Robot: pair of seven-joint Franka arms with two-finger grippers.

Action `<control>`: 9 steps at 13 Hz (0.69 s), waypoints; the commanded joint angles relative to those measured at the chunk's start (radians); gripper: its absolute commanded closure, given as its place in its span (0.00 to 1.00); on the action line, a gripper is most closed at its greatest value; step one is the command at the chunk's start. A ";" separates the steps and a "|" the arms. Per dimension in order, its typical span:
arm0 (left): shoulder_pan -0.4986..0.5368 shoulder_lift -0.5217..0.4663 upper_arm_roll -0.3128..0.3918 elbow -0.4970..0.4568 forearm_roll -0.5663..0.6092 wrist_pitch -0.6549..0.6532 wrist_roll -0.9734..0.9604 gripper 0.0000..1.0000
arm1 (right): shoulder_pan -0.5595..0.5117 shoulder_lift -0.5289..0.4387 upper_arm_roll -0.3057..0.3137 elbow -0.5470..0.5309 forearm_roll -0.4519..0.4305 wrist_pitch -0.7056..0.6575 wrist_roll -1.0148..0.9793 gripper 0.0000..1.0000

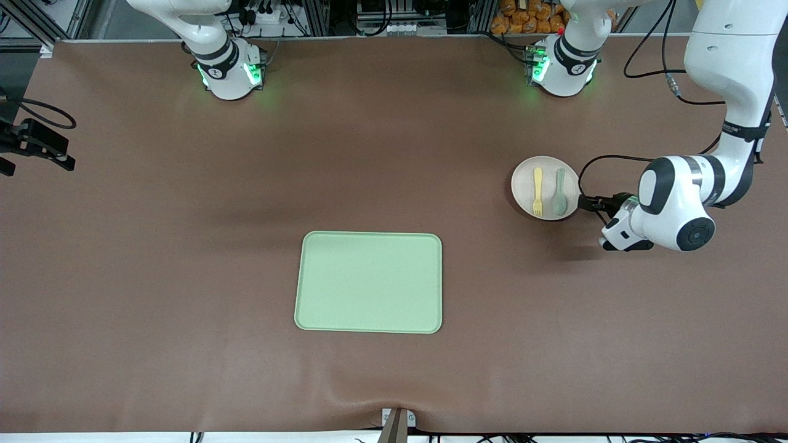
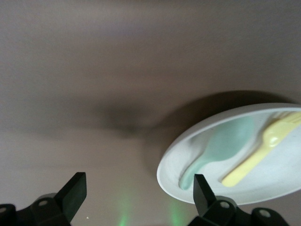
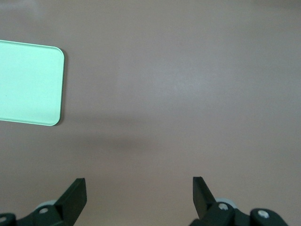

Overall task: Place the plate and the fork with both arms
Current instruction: 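Reach the left gripper down to the white plate's rim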

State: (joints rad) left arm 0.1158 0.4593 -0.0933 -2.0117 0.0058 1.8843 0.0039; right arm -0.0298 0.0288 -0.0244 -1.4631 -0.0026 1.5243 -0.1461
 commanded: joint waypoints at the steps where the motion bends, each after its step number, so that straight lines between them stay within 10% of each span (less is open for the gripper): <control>1: 0.021 -0.040 -0.006 -0.091 0.002 0.061 0.025 0.00 | -0.024 -0.009 0.015 -0.002 -0.004 -0.006 -0.012 0.00; 9: 0.039 -0.045 -0.026 -0.143 -0.001 0.104 0.073 0.00 | -0.024 -0.007 0.015 -0.002 -0.004 -0.006 -0.012 0.00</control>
State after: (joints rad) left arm 0.1446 0.4512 -0.1005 -2.1195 0.0058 1.9707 0.0624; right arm -0.0303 0.0289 -0.0244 -1.4631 -0.0026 1.5240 -0.1461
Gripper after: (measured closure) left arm 0.000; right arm 0.000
